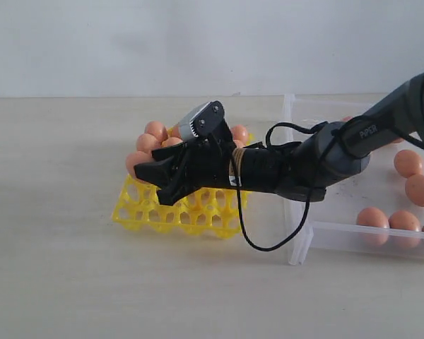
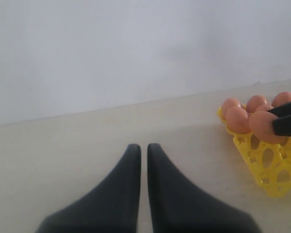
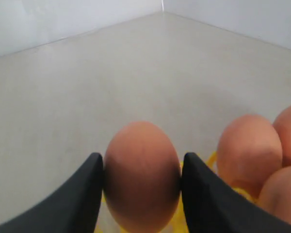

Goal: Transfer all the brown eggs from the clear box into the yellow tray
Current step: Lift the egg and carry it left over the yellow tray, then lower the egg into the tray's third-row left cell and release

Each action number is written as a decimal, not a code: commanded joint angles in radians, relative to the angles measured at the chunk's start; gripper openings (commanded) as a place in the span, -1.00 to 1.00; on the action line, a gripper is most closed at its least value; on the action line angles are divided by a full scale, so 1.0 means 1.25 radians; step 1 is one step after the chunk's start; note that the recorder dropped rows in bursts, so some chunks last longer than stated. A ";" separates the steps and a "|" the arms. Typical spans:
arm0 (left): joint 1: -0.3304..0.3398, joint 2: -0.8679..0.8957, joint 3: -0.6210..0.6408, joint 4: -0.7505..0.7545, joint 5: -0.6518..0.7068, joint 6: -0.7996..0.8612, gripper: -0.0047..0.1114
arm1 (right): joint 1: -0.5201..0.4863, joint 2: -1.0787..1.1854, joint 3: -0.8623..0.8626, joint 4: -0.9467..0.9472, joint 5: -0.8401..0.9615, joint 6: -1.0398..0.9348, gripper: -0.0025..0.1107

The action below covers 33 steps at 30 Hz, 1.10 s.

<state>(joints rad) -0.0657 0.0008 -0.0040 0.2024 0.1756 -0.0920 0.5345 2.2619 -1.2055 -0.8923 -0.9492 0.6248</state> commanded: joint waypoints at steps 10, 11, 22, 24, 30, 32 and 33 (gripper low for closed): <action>-0.004 -0.001 0.003 -0.002 -0.002 -0.004 -0.85 | 0.027 0.042 -0.089 0.009 0.121 0.031 -0.96; -0.004 -0.001 0.003 -0.002 -0.002 -0.004 -0.85 | 0.027 0.042 -0.089 0.003 0.132 0.031 -0.96; -0.004 -0.001 0.003 -0.002 -0.002 -0.004 -0.85 | 0.027 0.042 -0.089 -0.003 0.200 0.037 -0.96; -0.004 -0.001 0.003 -0.002 -0.002 -0.004 -0.85 | 0.027 0.042 -0.089 -0.005 0.200 0.037 -0.94; -0.004 -0.001 0.003 -0.002 -0.002 -0.004 -0.85 | 0.027 0.042 -0.089 -0.007 0.202 0.037 -0.44; -0.004 -0.001 0.003 -0.002 -0.002 -0.004 -0.85 | 0.027 0.042 -0.089 -0.007 0.202 0.037 -0.27; -0.004 -0.001 0.003 -0.002 -0.002 -0.004 -0.85 | 0.027 0.042 -0.089 -0.007 0.204 0.037 -0.21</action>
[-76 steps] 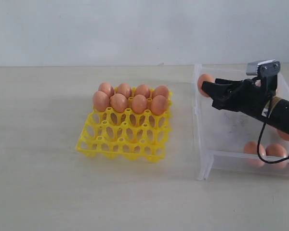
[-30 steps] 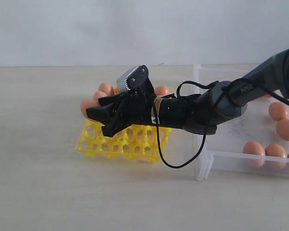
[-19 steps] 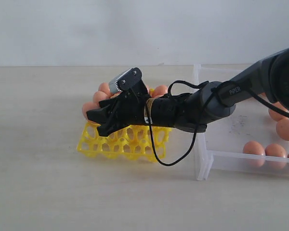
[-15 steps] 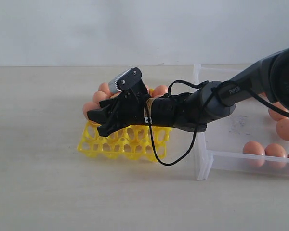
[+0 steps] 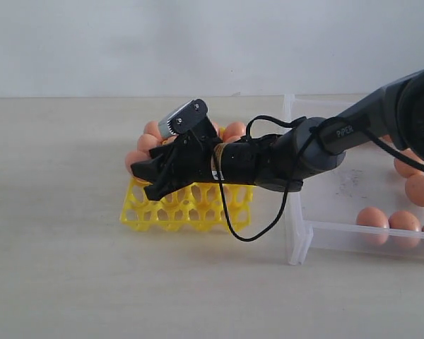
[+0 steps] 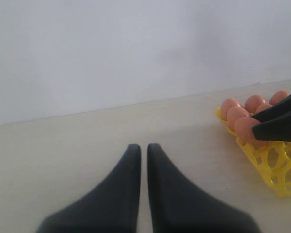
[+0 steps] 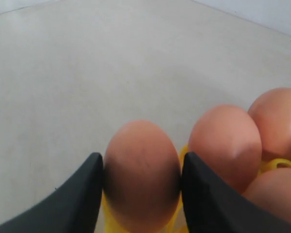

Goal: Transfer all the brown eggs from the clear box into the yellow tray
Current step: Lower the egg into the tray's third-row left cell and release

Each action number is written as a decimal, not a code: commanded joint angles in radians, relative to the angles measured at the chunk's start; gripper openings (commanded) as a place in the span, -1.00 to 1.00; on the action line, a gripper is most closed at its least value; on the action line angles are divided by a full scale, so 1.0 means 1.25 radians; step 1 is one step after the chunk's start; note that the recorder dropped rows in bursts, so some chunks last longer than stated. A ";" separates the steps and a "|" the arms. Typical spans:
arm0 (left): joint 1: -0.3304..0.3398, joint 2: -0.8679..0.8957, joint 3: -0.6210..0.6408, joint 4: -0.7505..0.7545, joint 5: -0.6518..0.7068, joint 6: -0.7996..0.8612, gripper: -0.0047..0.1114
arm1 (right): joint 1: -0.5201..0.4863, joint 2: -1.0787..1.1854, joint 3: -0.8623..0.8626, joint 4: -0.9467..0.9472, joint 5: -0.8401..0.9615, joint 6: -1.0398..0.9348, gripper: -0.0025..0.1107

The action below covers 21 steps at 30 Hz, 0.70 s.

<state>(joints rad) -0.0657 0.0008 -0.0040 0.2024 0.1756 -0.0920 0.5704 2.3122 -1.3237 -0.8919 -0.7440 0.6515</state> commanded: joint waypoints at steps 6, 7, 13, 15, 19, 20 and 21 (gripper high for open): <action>-0.004 -0.001 0.003 -0.002 -0.002 -0.004 -0.85 | -0.001 0.002 0.005 -0.008 0.054 0.015 -0.19; -0.004 -0.001 0.003 -0.002 -0.002 -0.004 -0.85 | -0.001 0.002 0.005 -0.008 0.054 0.015 -0.19; -0.004 -0.001 0.003 -0.002 -0.002 -0.004 -0.85 | -0.001 0.002 0.005 -0.008 0.054 0.005 0.02; -0.004 -0.001 0.003 -0.002 -0.002 -0.004 -0.85 | -0.001 0.002 0.005 -0.008 0.056 0.005 0.25; -0.004 -0.001 0.003 -0.002 -0.002 -0.004 -0.85 | -0.001 0.002 0.005 -0.008 0.065 0.001 0.33; -0.004 -0.001 0.003 -0.002 -0.002 -0.004 -0.85 | -0.001 0.002 0.005 -0.008 0.065 -0.004 0.33; -0.004 -0.001 0.003 -0.002 -0.002 -0.004 -0.85 | -0.001 0.002 0.005 -0.008 0.064 -0.009 0.33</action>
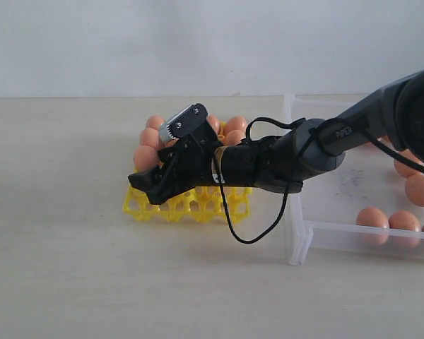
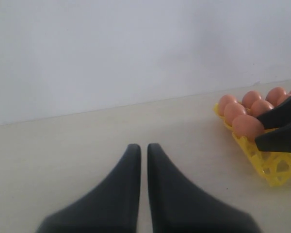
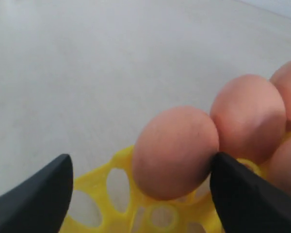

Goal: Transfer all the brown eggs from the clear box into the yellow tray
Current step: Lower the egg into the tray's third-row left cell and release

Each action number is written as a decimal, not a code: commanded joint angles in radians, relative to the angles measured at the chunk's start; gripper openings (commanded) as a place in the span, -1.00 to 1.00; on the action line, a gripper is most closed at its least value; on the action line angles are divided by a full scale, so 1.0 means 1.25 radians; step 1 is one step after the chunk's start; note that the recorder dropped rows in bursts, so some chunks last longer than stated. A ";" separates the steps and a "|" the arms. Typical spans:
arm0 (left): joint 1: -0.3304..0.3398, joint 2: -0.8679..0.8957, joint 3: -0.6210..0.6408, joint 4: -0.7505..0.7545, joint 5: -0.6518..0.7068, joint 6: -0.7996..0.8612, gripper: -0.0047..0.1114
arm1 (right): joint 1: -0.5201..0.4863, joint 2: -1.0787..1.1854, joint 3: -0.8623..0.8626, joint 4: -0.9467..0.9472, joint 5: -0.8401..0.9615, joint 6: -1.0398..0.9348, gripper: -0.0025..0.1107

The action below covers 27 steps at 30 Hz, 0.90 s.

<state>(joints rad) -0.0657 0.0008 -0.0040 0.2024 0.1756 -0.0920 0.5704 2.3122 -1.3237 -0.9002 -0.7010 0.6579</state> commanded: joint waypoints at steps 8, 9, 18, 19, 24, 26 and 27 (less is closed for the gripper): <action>-0.004 -0.001 0.003 -0.002 -0.002 -0.004 -0.85 | -0.001 0.002 0.005 0.001 0.032 -0.017 0.33; -0.004 -0.001 0.003 -0.002 -0.002 -0.004 -0.85 | -0.001 0.002 0.005 0.001 0.032 -0.017 0.33; -0.004 -0.001 0.003 -0.002 -0.002 -0.004 -0.85 | -0.001 -0.064 0.005 0.001 0.146 -0.023 0.12; -0.004 -0.001 0.003 -0.002 -0.002 -0.004 -0.85 | -0.001 -0.075 0.005 0.001 0.167 -0.023 0.08; -0.004 -0.001 0.003 -0.002 -0.002 -0.004 -0.85 | 0.000 -0.109 0.005 -0.012 0.155 0.029 -0.19; -0.004 -0.001 0.003 -0.002 -0.002 -0.004 -0.85 | 0.001 -0.111 0.005 -0.026 0.064 0.033 -0.61; -0.004 -0.001 0.003 -0.002 -0.002 -0.004 -0.85 | 0.005 -0.111 0.005 -0.018 0.033 0.033 -0.91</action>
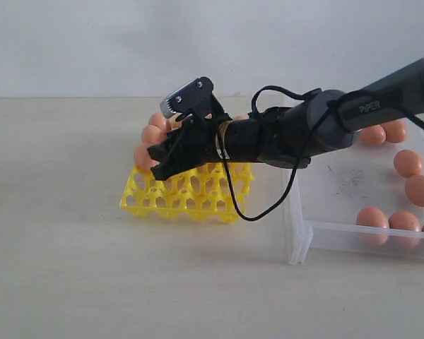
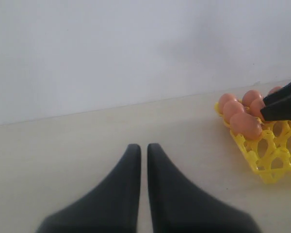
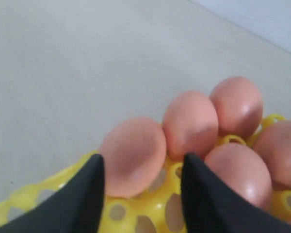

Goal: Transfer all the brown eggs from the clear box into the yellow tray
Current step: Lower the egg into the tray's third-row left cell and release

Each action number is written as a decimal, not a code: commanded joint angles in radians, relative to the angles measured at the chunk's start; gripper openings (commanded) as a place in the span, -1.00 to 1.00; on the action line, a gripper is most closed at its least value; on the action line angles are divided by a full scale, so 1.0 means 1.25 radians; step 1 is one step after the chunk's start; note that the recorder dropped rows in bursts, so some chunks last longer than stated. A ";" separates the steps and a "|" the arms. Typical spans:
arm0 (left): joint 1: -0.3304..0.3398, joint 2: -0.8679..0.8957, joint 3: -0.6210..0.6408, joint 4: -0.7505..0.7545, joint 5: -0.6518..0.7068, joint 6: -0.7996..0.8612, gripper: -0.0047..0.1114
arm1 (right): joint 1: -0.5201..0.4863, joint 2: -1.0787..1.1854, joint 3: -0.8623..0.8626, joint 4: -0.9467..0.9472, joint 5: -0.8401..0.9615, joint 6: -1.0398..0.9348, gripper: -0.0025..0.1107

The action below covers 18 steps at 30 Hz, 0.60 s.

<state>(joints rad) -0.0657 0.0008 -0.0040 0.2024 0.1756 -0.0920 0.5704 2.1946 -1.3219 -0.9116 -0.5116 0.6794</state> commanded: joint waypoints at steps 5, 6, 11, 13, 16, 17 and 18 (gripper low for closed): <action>-0.004 -0.001 0.003 -0.002 -0.002 -0.004 -0.85 | 0.035 -0.016 -0.008 0.029 -0.045 0.003 -0.96; -0.004 -0.001 0.003 -0.002 -0.002 -0.004 -0.85 | 0.039 -0.016 -0.011 0.033 -0.031 -0.008 -0.96; -0.004 -0.001 0.003 -0.002 -0.002 -0.004 -0.85 | 0.044 -0.016 -0.016 0.056 0.014 -0.007 -0.96; -0.004 -0.001 0.003 -0.002 -0.002 -0.004 -0.85 | 0.044 -0.008 -0.016 0.056 0.049 -0.007 -0.96; -0.004 -0.001 0.003 -0.002 -0.002 -0.004 -0.85 | 0.046 0.014 -0.025 0.056 0.047 -0.003 -0.96; -0.004 -0.001 0.003 -0.002 -0.002 -0.004 -0.85 | 0.046 0.023 -0.029 0.054 0.035 0.004 -0.96; -0.004 -0.001 0.003 -0.002 -0.002 -0.004 -0.85 | 0.047 0.026 -0.031 0.052 0.028 0.017 -0.96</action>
<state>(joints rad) -0.0657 0.0008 -0.0040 0.2024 0.1756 -0.0920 0.6273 2.2105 -1.3469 -0.8496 -0.4603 0.6815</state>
